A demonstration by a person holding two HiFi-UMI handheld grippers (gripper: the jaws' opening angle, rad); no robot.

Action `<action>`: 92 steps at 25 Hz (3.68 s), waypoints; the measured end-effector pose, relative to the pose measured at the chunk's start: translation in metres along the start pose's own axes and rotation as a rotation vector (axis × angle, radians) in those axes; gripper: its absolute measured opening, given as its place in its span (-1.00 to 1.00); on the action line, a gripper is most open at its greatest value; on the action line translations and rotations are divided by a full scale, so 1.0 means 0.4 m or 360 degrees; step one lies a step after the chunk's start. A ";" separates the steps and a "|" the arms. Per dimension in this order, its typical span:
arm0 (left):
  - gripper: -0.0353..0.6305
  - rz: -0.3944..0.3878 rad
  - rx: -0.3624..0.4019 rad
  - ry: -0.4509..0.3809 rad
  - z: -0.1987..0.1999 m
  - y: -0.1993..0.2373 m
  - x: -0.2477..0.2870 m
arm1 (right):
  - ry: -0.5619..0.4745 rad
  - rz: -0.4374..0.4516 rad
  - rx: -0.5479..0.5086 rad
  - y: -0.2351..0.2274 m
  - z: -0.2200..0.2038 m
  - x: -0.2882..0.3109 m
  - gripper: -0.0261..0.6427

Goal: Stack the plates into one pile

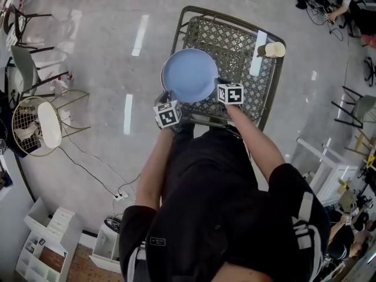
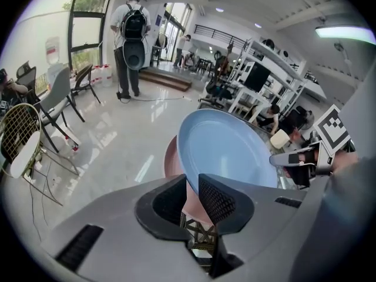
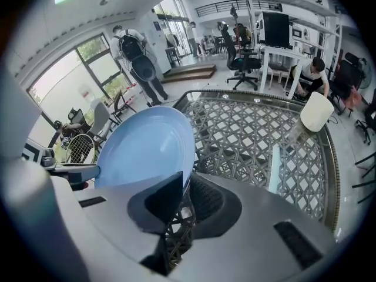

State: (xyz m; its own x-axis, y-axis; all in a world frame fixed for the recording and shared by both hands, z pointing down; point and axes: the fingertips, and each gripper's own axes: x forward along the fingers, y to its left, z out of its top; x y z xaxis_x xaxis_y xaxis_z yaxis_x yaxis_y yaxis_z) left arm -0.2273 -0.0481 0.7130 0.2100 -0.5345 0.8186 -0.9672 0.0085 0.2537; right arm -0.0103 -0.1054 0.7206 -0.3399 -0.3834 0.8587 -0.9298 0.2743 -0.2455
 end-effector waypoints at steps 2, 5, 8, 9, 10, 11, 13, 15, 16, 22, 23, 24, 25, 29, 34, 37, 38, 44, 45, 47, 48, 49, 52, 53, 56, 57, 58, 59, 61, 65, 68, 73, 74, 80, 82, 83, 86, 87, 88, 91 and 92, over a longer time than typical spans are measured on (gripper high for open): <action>-0.67 0.0002 0.0005 0.0029 -0.011 0.009 0.017 | 0.0032 -0.0021 0.0000 -0.004 -0.011 0.016 -0.81; -0.67 0.0012 -0.0013 0.0061 -0.021 0.011 0.036 | 0.0070 -0.0021 -0.0010 -0.012 -0.023 0.030 -0.81; -0.67 0.0032 -0.0038 0.0082 -0.022 0.018 0.055 | 0.0080 -0.0014 -0.0016 -0.014 -0.019 0.044 -0.81; -0.67 0.0040 -0.0040 0.0089 -0.024 0.023 0.059 | 0.0083 -0.0010 -0.0017 -0.011 -0.018 0.049 -0.81; -0.67 0.0048 -0.0042 0.0097 -0.026 0.029 0.062 | 0.0088 -0.0006 -0.0022 -0.007 -0.017 0.053 -0.81; -0.67 0.0057 -0.0044 0.0103 -0.029 0.033 0.065 | 0.0093 -0.0001 -0.0031 -0.005 -0.017 0.056 -0.81; -0.67 0.0080 -0.0043 0.0107 -0.035 0.040 0.072 | 0.0103 0.0005 -0.0049 -0.002 -0.018 0.057 -0.81; -0.67 0.0099 -0.0042 0.0121 -0.043 0.043 0.075 | 0.0112 0.0014 -0.0066 -0.001 -0.021 0.057 -0.81; -0.67 0.0102 -0.0045 0.0133 -0.047 0.043 0.076 | 0.0115 0.0019 -0.0075 0.000 -0.022 0.059 -0.81; -0.67 0.0131 -0.0078 0.0169 -0.070 0.058 0.089 | 0.0145 0.0017 -0.0096 0.005 -0.034 0.069 -0.81; -0.67 0.0140 -0.0077 0.0166 -0.072 0.058 0.089 | 0.0146 0.0019 -0.0099 0.004 -0.037 0.069 -0.81; -0.67 0.0146 -0.0077 0.0161 -0.073 0.057 0.088 | 0.0147 0.0021 -0.0100 0.003 -0.040 0.068 -0.81; -0.67 0.0146 -0.0078 0.0154 -0.076 0.055 0.090 | 0.0147 0.0023 -0.0099 0.002 -0.043 0.067 -0.81; -0.67 0.0146 -0.0077 0.0164 -0.084 0.053 0.098 | 0.0147 0.0026 -0.0101 0.001 -0.043 0.067 -0.80; -0.64 0.0177 -0.0069 0.0148 -0.075 0.060 0.087 | 0.0147 0.0026 -0.0120 0.006 -0.045 0.069 -0.77; -0.59 0.0216 -0.0062 0.0160 -0.071 0.069 0.072 | 0.0135 0.0025 -0.0112 0.003 -0.042 0.063 -0.73; -0.59 0.0234 -0.0058 0.0168 -0.070 0.074 0.064 | 0.0127 0.0023 -0.0110 0.003 -0.039 0.061 -0.72; -0.59 0.0255 -0.0100 0.0076 -0.040 0.065 0.023 | 0.0034 0.0045 -0.0123 0.004 -0.002 0.022 -0.71; -0.59 0.0260 -0.0103 0.0056 -0.030 0.064 0.013 | 0.0014 0.0053 -0.0132 0.008 0.009 0.013 -0.71; -0.62 0.0263 -0.0111 0.0000 -0.008 0.060 -0.014 | -0.0022 0.0073 -0.0146 0.019 0.027 -0.010 -0.71; -0.65 0.0260 -0.0119 -0.0037 0.004 0.055 -0.028 | -0.0041 0.0084 -0.0153 0.025 0.036 -0.024 -0.71; -0.68 0.0256 -0.0126 -0.0075 0.017 0.049 -0.043 | -0.0065 0.0097 -0.0162 0.032 0.047 -0.038 -0.71; -0.77 0.0239 -0.0128 -0.0188 0.062 0.023 -0.093 | -0.0156 0.0155 -0.0198 0.059 0.089 -0.086 -0.72; -0.80 0.0229 -0.0126 -0.0225 0.076 0.011 -0.110 | -0.0187 0.0170 -0.0207 0.066 0.101 -0.105 -0.74; -0.84 0.0188 -0.0119 -0.0336 0.116 -0.031 -0.162 | -0.0282 0.0198 -0.0231 0.083 0.134 -0.162 -0.78; -0.84 0.0168 -0.0116 -0.0375 0.130 -0.048 -0.182 | -0.0316 0.0209 -0.0234 0.088 0.145 -0.184 -0.80; -0.84 0.0141 -0.0115 -0.0414 0.143 -0.067 -0.202 | -0.0349 0.0221 -0.0232 0.093 0.155 -0.206 -0.81; -0.85 0.0109 -0.0117 -0.0450 0.156 -0.086 -0.222 | -0.0383 0.0235 -0.0225 0.098 0.164 -0.227 -0.83; -0.85 0.0051 -0.0124 -0.0515 0.185 -0.122 -0.265 | -0.0452 0.0263 -0.0201 0.109 0.183 -0.270 -0.85; -0.85 0.0015 -0.0062 -0.0694 0.263 -0.177 -0.360 | -0.0583 0.0311 -0.0194 0.138 0.230 -0.353 -0.87; -0.85 0.0030 0.0040 -0.0876 0.319 -0.212 -0.443 | -0.0697 0.0341 -0.0247 0.169 0.261 -0.419 -0.88; -0.85 0.0077 0.0199 -0.1125 0.379 -0.263 -0.574 | -0.0897 0.0382 -0.0341 0.221 0.307 -0.539 -0.89; -0.85 0.0085 0.0212 -0.1155 0.382 -0.270 -0.595 | -0.0931 0.0387 -0.0349 0.230 0.311 -0.562 -0.89; -0.85 0.0063 0.0263 -0.1245 0.374 -0.314 -0.658 | -0.1083 0.0506 -0.0332 0.282 0.303 -0.685 -0.89; -0.85 0.0057 0.0278 -0.1247 0.371 -0.319 -0.658 | -0.1104 0.0524 -0.0330 0.293 0.295 -0.707 -0.89; -0.85 0.0056 0.0283 -0.1244 0.370 -0.319 -0.657 | -0.1108 0.0529 -0.0327 0.296 0.291 -0.712 -0.89; -0.85 0.0067 0.0284 -0.1241 0.377 -0.316 -0.659 | -0.1093 0.0522 -0.0322 0.298 0.285 -0.708 -0.89; -0.85 0.0071 0.0281 -0.1244 0.379 -0.315 -0.661 | -0.1086 0.0518 -0.0319 0.298 0.285 -0.705 -0.89; -0.85 0.0067 0.0279 -0.1251 0.379 -0.314 -0.662 | -0.1081 0.0514 -0.0316 0.299 0.286 -0.703 -0.89; -0.85 0.0059 0.0272 -0.1262 0.381 -0.307 -0.663 | -0.1085 0.0516 -0.0320 0.311 0.294 -0.702 -0.89; -0.85 0.0060 0.0265 -0.1263 0.383 -0.305 -0.665 | -0.1087 0.0518 -0.0324 0.315 0.296 -0.702 -0.89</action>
State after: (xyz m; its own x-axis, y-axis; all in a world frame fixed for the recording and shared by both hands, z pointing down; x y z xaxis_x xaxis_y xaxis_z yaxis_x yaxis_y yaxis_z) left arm -0.1870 -0.0365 0.3854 0.0733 -0.9770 0.2001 -0.9933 -0.0536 0.1021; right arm -0.0489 -0.0677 0.3953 -0.6641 -0.6953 0.2748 -0.7466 0.5970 -0.2936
